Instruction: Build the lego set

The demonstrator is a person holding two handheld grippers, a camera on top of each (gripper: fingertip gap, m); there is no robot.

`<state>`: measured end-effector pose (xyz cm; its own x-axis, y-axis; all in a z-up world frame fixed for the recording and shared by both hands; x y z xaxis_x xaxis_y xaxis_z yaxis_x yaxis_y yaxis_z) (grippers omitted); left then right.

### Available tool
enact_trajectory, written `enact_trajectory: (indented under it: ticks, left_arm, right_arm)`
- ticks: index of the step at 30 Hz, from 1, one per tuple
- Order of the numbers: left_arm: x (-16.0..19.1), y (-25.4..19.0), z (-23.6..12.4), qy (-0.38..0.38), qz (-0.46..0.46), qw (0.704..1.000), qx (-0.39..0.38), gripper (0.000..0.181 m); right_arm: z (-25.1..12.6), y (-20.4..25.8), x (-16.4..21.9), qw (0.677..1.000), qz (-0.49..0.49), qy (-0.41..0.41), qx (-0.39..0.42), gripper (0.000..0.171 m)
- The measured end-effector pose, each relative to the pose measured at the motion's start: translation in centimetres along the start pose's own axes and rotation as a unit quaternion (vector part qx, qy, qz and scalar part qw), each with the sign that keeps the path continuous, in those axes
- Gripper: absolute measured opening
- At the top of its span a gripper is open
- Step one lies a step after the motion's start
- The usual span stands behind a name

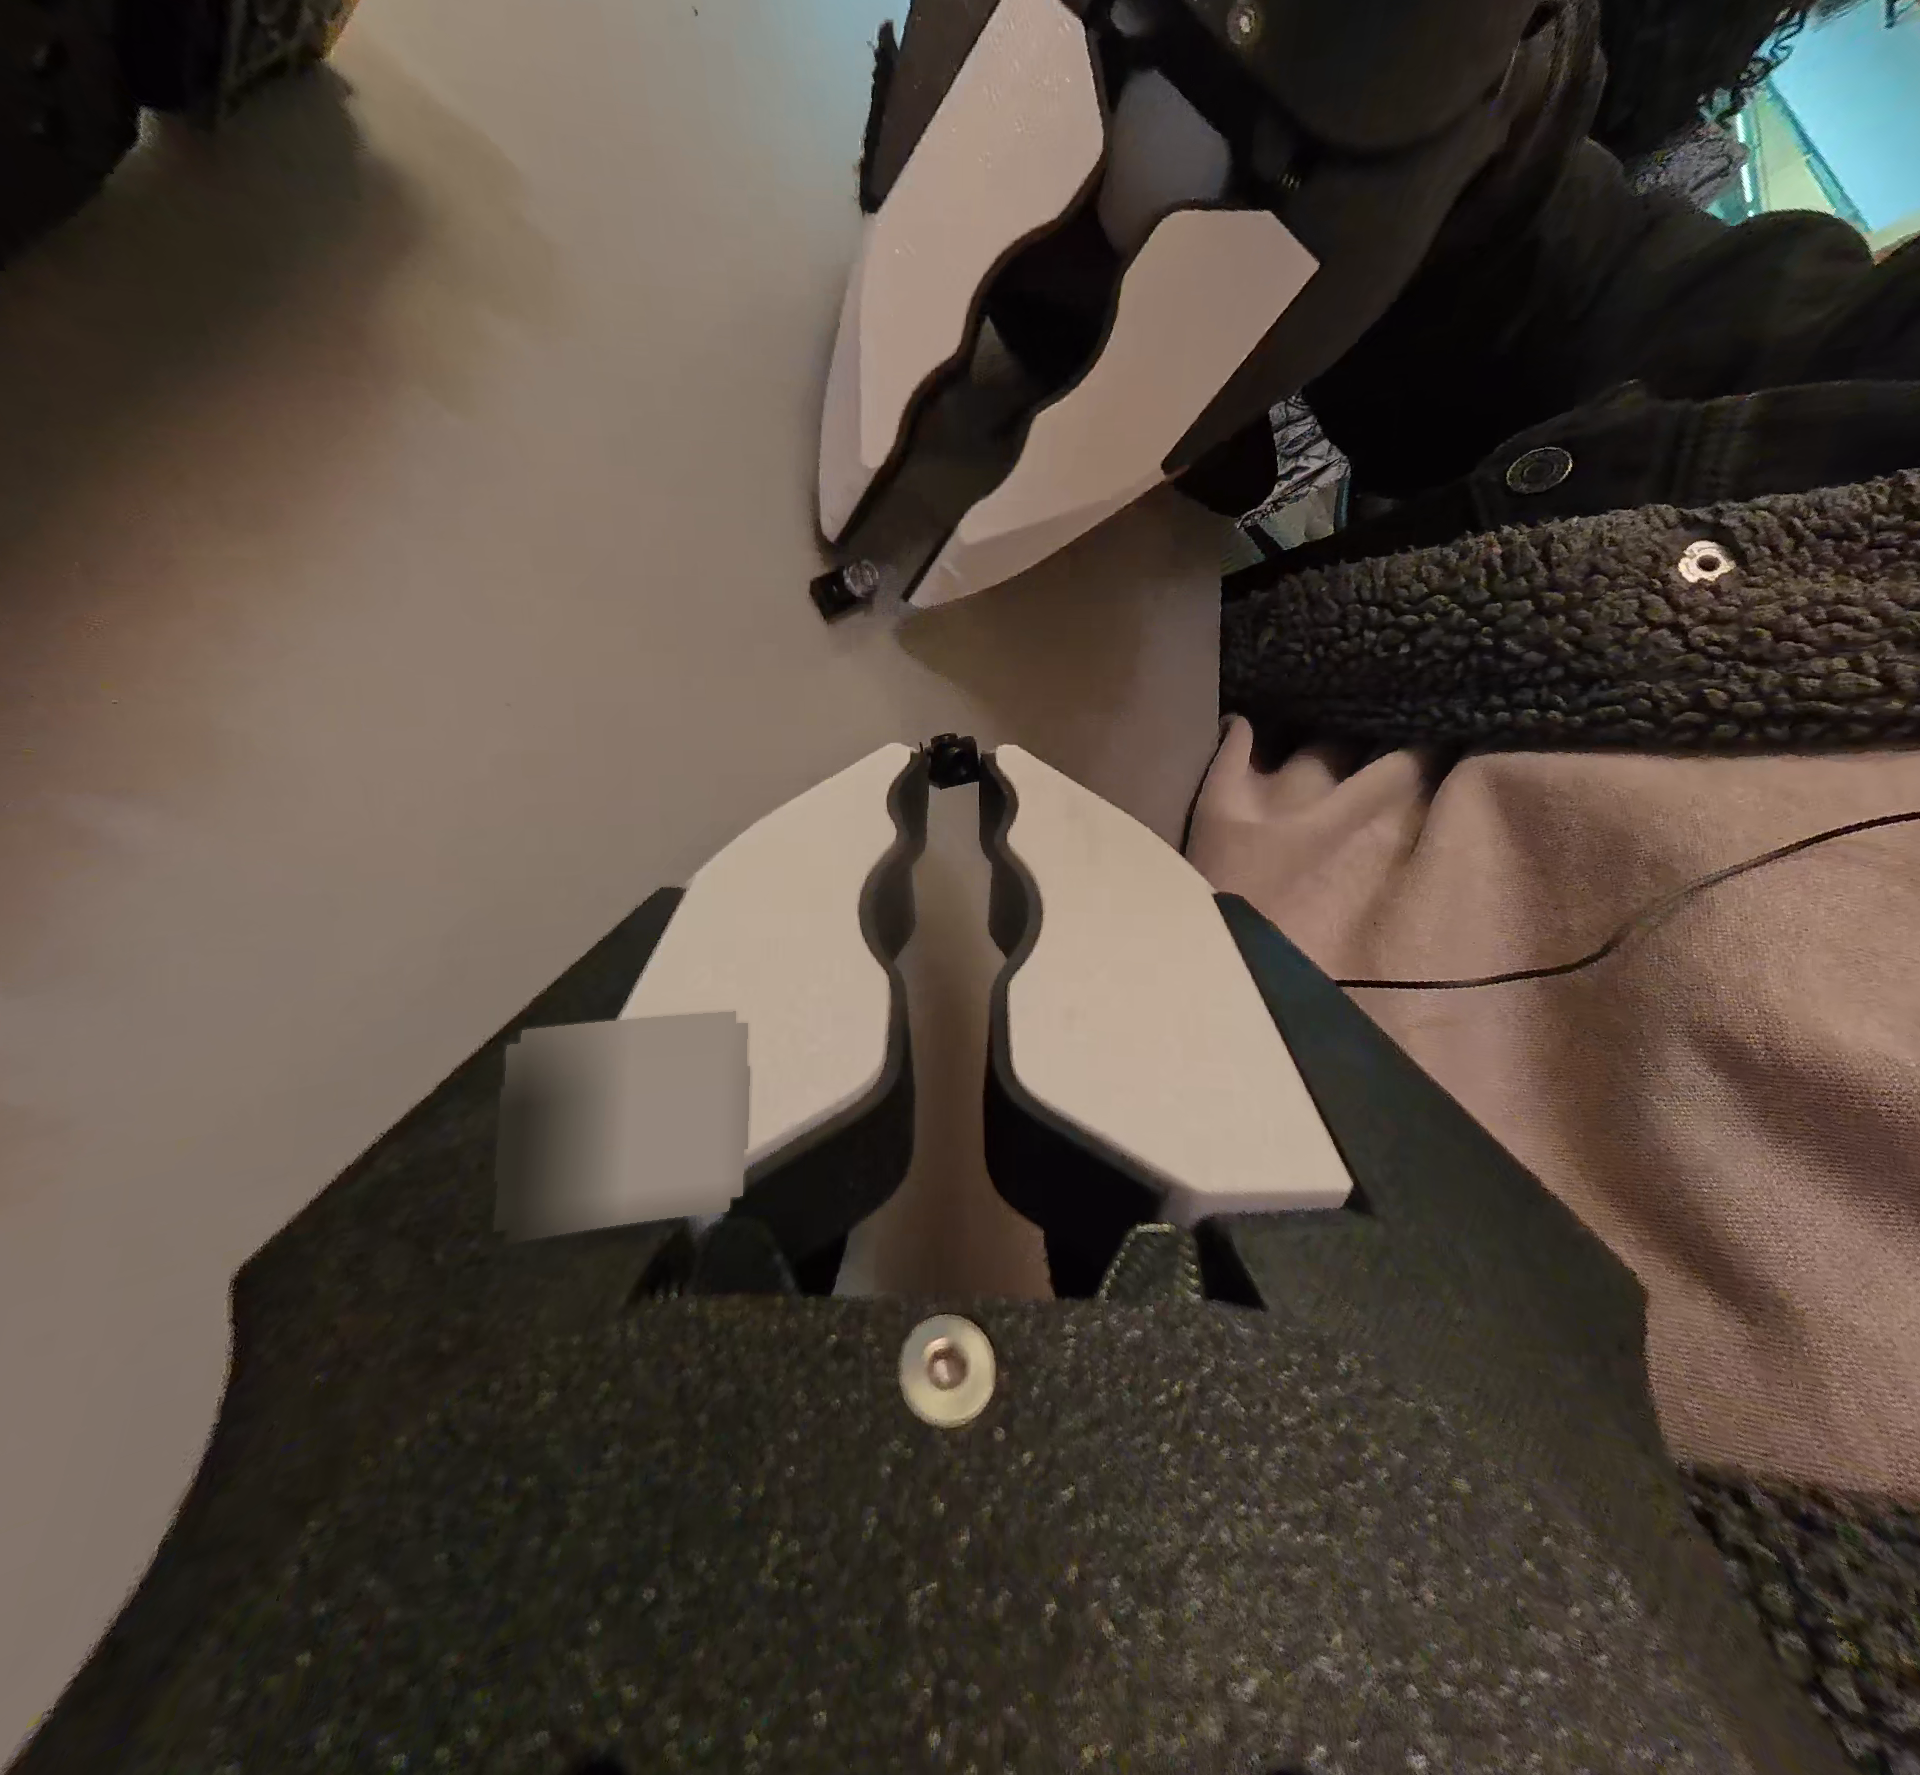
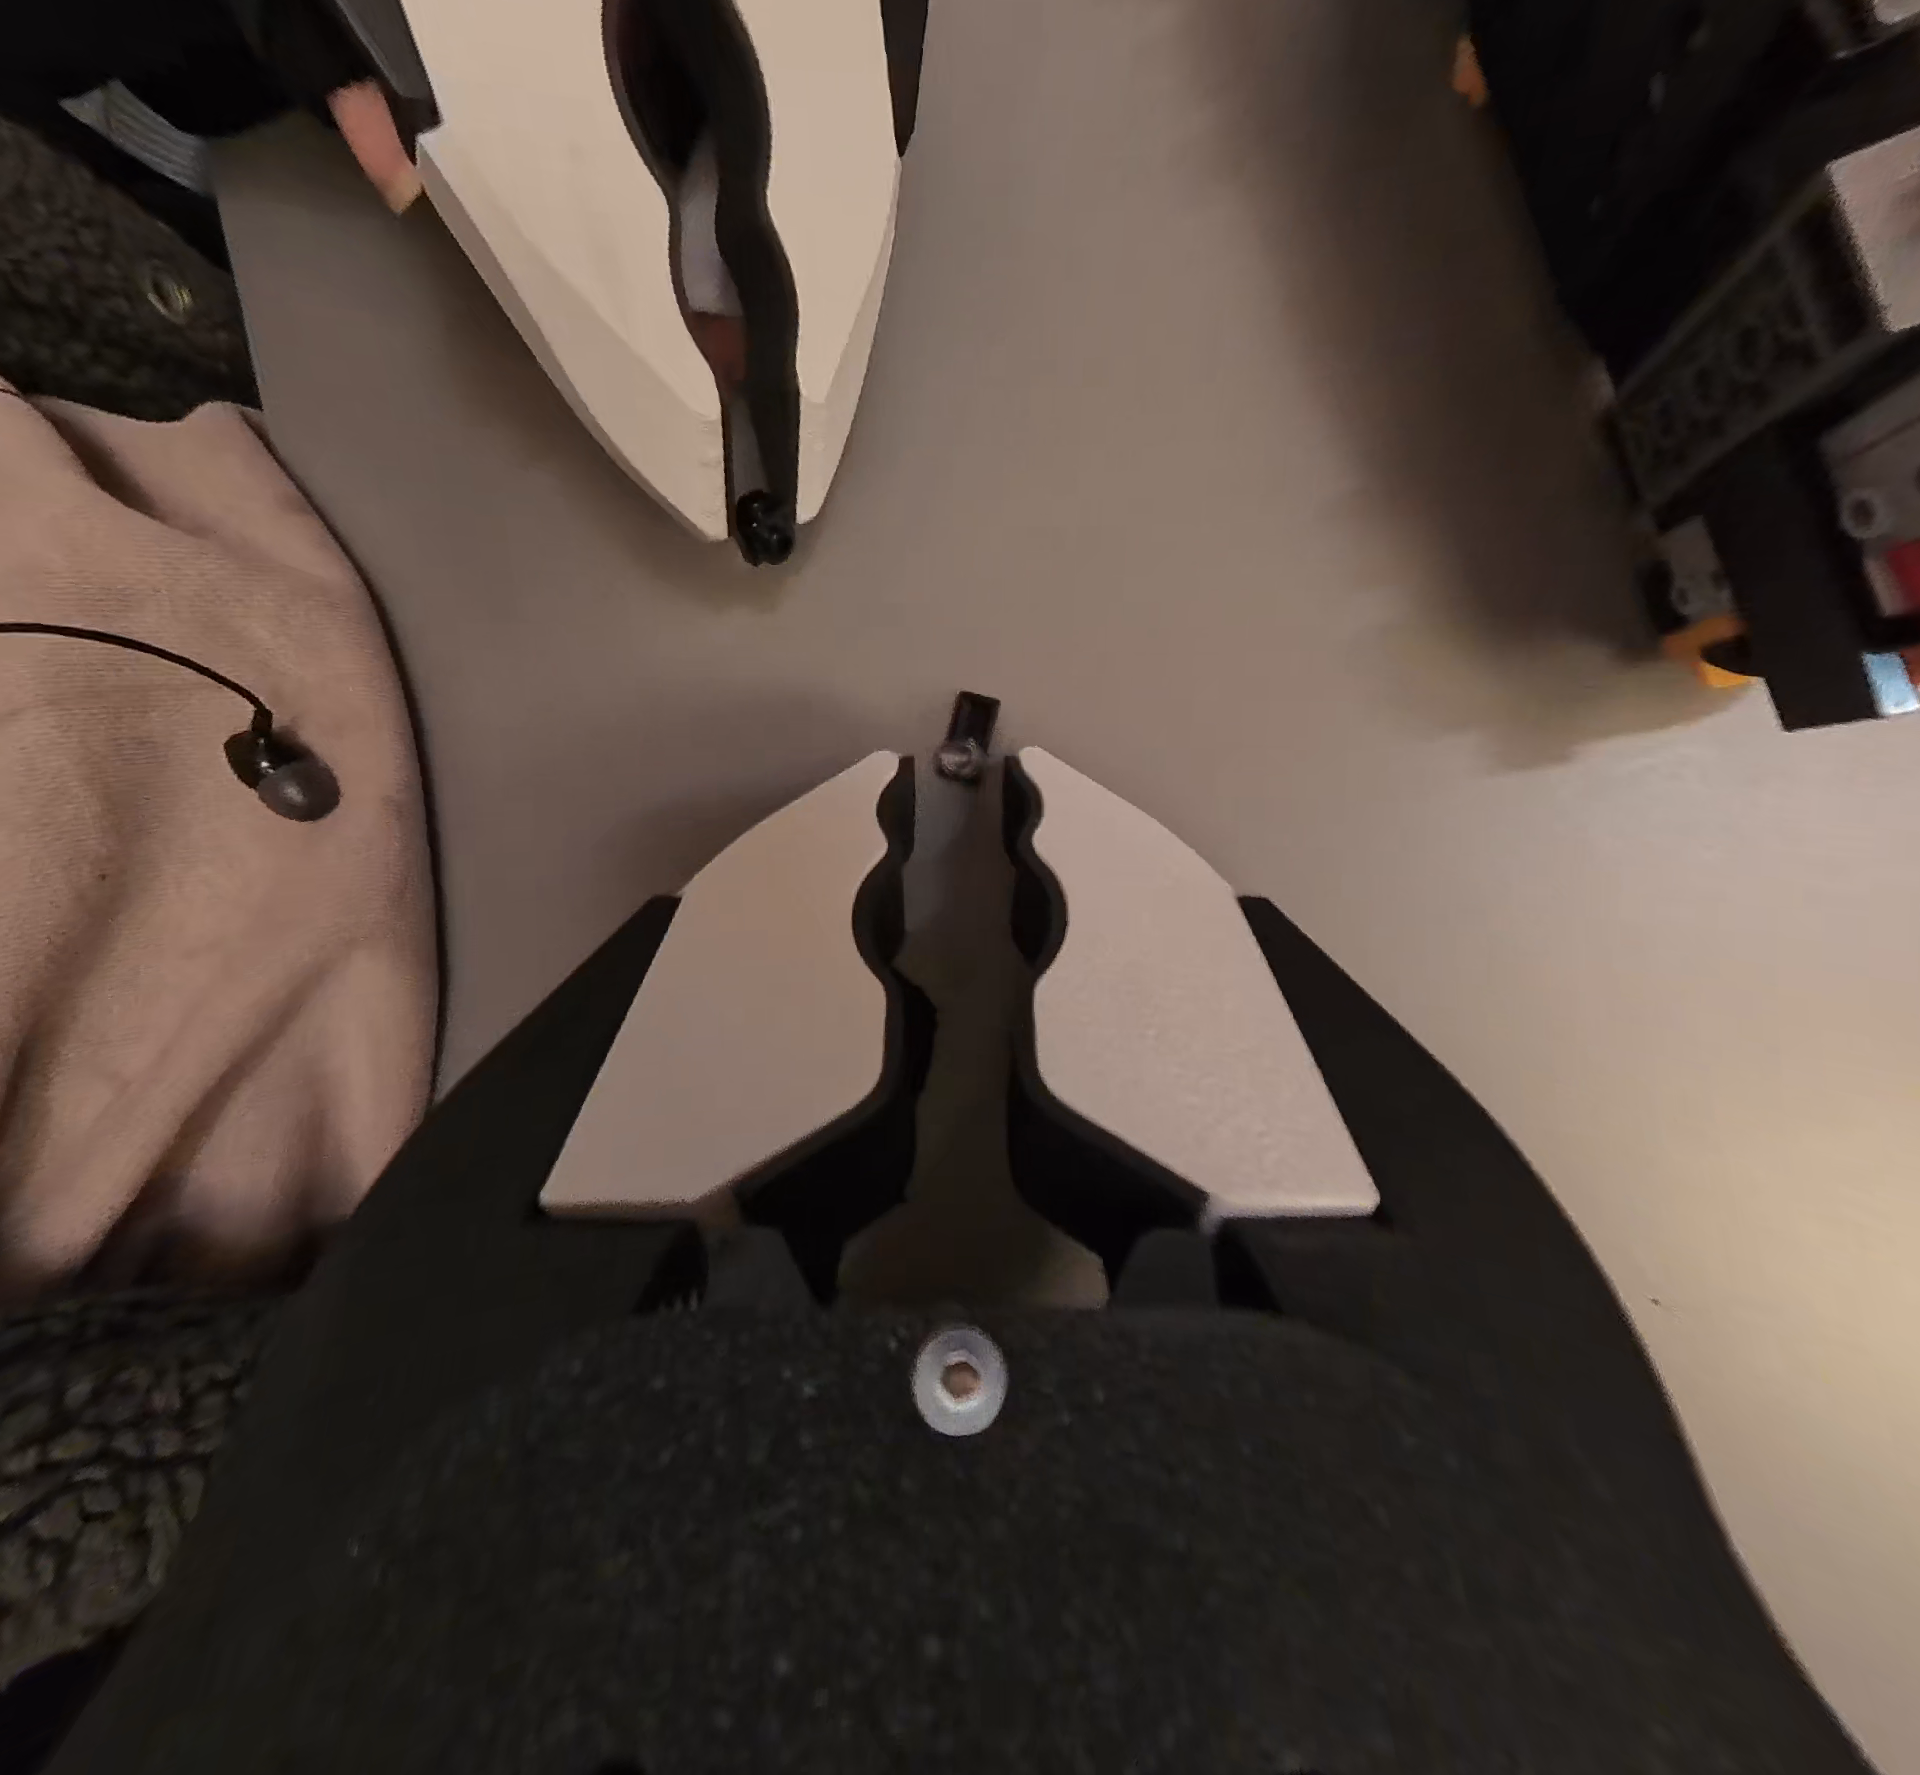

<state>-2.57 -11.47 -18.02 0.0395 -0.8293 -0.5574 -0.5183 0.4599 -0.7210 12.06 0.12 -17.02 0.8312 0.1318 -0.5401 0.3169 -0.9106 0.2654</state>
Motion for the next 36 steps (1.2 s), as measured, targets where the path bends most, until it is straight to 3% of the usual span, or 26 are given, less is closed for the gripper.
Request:
enact_trajectory:
  ticks: [6,14,23,26,29,33,36]
  left_arm:
    - [0.0,0.2,0.1,-0.016,-0.016,1.0,0.017,0.009]
    - [-0.5,0.2,0.1,-0.096,-0.097,0.983,0.124,0.008]
    - [-0.6,0.5,0.0,-0.126,-0.142,0.968,0.164,0.007]
    - [-0.8,0.3,-0.4,-0.121,-0.089,0.982,0.114,0.015]
    - [-0.8,-0.5,-0.5,-0.066,0.056,0.996,-0.01,0.018]
    - [-0.2,-1.7,0.8,0.003,0.207,0.973,-0.1,0.018]
    - [0.3,-1.8,1.7,0.041,0.241,0.962,-0.118,0.018]
  right_arm:
    - [-0.7,0.8,-0.1,0.998,-0.056,-0.019,0.029,0.02]
    - [-0.7,4.0,-1.2,0.971,-0.171,-0.146,0.085,0.018]
    - [-1.0,4.3,-1.3,0.953,-0.216,-0.17,0.126,0.01]
    - [-1.0,3.8,-1.1,0.964,-0.208,-0.143,0.08,0.009]
    - [-0.6,3.0,-0.7,0.976,-0.19,-0.099,0.03,0.009]
    - [0.5,2.7,-0.8,0.982,-0.18,-0.056,0.001,0.009]
    - [1.5,2.8,-0.9,0.98,-0.2,-0.018,0.007,0.009]
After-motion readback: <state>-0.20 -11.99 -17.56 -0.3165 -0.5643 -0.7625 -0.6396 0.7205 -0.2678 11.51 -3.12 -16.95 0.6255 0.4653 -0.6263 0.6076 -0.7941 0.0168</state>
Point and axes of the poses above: each gripper's, where its closed fingertips meet, z out along the fingers, x out of its underside, y = z × x across the jaws, the point moved 10 cm from there along -z, back along the fingers, and after that the axes turned 2 degrees about x, right-handed, at the moved point
